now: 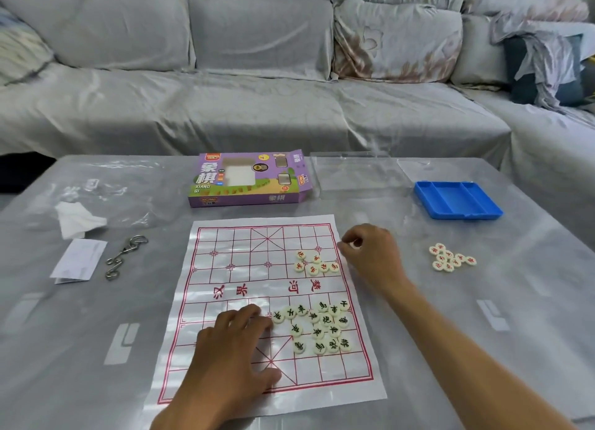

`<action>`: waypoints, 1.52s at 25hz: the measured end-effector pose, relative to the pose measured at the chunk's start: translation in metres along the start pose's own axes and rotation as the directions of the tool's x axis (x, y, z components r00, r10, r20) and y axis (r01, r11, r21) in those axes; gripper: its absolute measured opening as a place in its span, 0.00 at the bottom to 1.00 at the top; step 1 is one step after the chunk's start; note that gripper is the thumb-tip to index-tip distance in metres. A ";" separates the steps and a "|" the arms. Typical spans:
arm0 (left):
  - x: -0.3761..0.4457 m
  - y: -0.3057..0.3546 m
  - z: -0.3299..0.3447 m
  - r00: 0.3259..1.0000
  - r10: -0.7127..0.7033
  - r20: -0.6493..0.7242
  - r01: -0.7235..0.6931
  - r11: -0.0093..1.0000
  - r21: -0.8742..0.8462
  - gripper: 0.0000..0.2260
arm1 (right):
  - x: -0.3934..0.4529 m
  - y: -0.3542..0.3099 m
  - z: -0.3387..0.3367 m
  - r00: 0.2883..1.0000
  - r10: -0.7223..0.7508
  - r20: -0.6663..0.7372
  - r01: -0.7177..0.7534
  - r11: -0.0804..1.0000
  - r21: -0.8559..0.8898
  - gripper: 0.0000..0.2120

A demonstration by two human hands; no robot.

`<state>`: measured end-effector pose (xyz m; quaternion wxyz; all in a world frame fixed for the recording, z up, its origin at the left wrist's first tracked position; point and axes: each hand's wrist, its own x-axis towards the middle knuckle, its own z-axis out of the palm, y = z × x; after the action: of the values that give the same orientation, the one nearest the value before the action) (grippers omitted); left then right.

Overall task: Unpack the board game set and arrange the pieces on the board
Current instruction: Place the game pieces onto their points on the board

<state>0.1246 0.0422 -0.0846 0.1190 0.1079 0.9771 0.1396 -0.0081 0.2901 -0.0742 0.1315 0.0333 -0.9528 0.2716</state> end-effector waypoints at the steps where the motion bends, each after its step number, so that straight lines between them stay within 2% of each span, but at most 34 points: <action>1: 0.000 -0.002 0.001 1.000 -0.005 0.004 0.005 1.000 -0.004 0.35 | 0.002 -0.004 0.017 0.999 0.008 0.036 -0.007 1.000 -0.022 0.05; 4: 0.002 -0.003 0.002 1.000 0.002 0.007 -0.002 1.000 -0.003 0.33 | 0.003 -0.002 0.035 0.993 0.016 0.116 -0.005 0.996 -0.092 0.09; 6: 0.003 -0.003 0.003 1.000 -0.004 0.000 0.004 1.000 -0.009 0.37 | 0.004 0.003 0.024 0.984 0.023 0.178 -0.024 1.000 0.000 0.10; 8: 0.002 -0.003 0.003 1.000 -0.004 -0.023 0.004 1.000 -0.021 0.40 | 0.006 0.021 -0.001 0.989 0.099 0.113 -0.105 0.993 0.051 0.09; 11: 0.000 0.000 0.002 0.999 0.000 -0.039 -0.001 1.000 -0.025 0.38 | -0.002 0.073 -0.047 0.946 0.301 -0.119 -0.316 0.939 -0.137 0.07; 13: 0.000 0.003 0.000 0.999 -0.014 -0.030 0.013 1.000 -0.024 0.35 | -0.018 0.105 -0.066 0.900 0.423 -0.109 -0.436 0.855 -0.282 0.08; 14: -0.001 0.004 -0.001 1.000 -0.017 -0.025 0.016 1.000 -0.023 0.35 | -0.025 0.114 -0.069 0.897 0.438 -0.060 -0.433 0.843 -0.319 0.09; 16: -0.003 0.006 -0.002 1.000 -0.017 -0.022 0.017 1.000 -0.019 0.36 | -0.032 0.122 -0.064 0.920 0.392 0.013 -0.368 0.875 -0.314 0.08; 20: -0.005 0.010 -0.006 1.000 -0.010 -0.021 0.010 1.000 -0.024 0.34 | -0.028 0.116 -0.060 0.944 0.331 -0.002 -0.320 0.909 -0.268 0.09; 23: -0.005 0.008 -0.004 1.000 -0.010 -0.016 0.010 0.999 -0.034 0.35 | -0.027 0.112 -0.059 0.954 0.297 0.043 -0.275 0.923 -0.270 0.08; 26: -0.004 0.006 -0.003 0.999 0.009 -0.033 -0.010 1.000 -0.024 0.33 | -0.026 0.089 -0.055 0.949 0.311 0.041 -0.303 0.943 -0.135 0.06; 29: -0.004 0.007 -0.004 0.998 0.020 -0.051 -0.021 1.000 -0.014 0.29 | -0.008 0.038 -0.031 0.986 0.165 0.037 -0.165 0.986 0.004 0.04; 32: -0.002 0.004 -0.003 0.999 0.021 -0.044 -0.021 1.000 0.001 0.30 | 0.016 -0.007 0.010 0.999 0.044 0.018 -0.046 0.995 0.092 0.01; 36: 0.000 0.000 0.000 0.999 0.017 -0.038 -0.017 1.000 -0.003 0.29 | 0.019 -0.017 0.044 0.989 -0.043 0.139 0.058 0.993 -0.102 0.11; 38: 0.000 -0.001 -0.001 0.999 0.017 -0.046 -0.018 1.000 -0.004 0.29 | 0.013 -0.009 0.032 0.987 -0.104 0.125 0.119 0.986 -0.116 0.15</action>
<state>0.1247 0.0413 -0.0839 0.0957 0.1130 0.9782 0.1453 -0.0263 0.2657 -0.0922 0.0917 0.0944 -0.9704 0.2022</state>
